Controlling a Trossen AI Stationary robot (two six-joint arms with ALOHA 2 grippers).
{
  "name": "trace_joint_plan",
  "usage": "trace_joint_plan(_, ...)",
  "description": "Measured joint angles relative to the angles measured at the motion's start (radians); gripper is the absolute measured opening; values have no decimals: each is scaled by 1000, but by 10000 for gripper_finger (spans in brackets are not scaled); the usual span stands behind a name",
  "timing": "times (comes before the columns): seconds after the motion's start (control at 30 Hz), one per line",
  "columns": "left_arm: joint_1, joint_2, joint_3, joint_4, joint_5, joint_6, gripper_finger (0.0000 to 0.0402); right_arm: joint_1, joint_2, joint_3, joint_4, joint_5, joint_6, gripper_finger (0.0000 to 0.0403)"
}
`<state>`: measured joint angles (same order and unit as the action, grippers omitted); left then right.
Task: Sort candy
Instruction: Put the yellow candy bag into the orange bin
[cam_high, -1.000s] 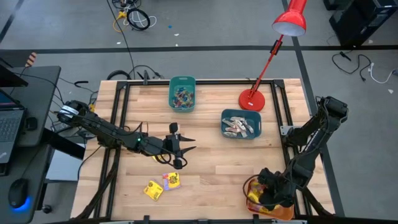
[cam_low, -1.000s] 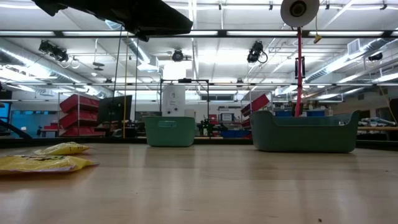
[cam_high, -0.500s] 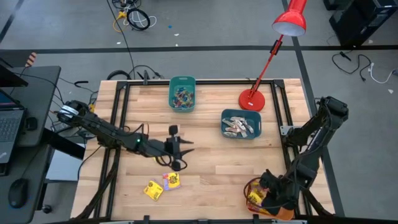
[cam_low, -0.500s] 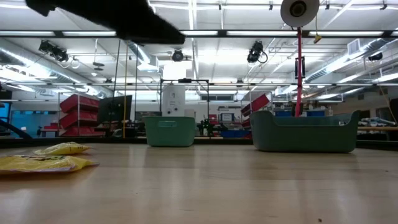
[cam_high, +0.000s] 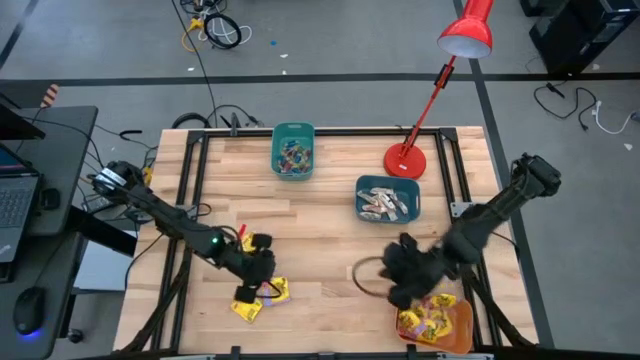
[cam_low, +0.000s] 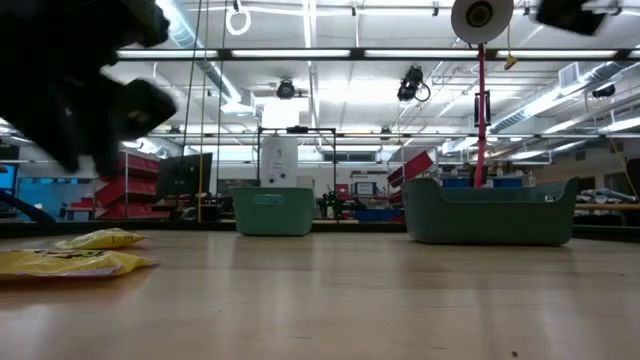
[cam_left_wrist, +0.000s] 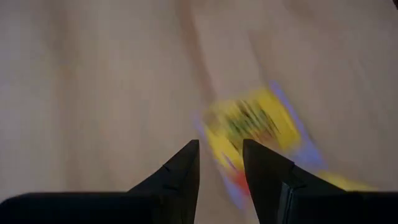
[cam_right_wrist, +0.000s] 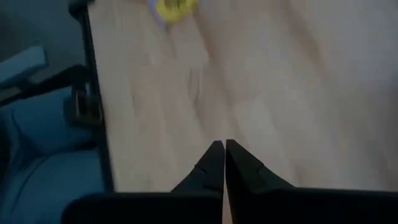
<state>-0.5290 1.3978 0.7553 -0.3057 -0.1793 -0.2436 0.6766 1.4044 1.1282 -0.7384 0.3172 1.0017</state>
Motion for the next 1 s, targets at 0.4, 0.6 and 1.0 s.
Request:
trace_joint_plan(0.4,-102,4,-96,46,76,-179,117,-214,0,0,203,3,-464,1)
trace_joint_plan(0.6,-105,17,-161,188,12,-214,115,-223,6,0,265,57,-564,0)
trace_joint_plan(1.0,-99,25,-261,341,-42,-326,115,-354,234,0,617,1,-788,1)
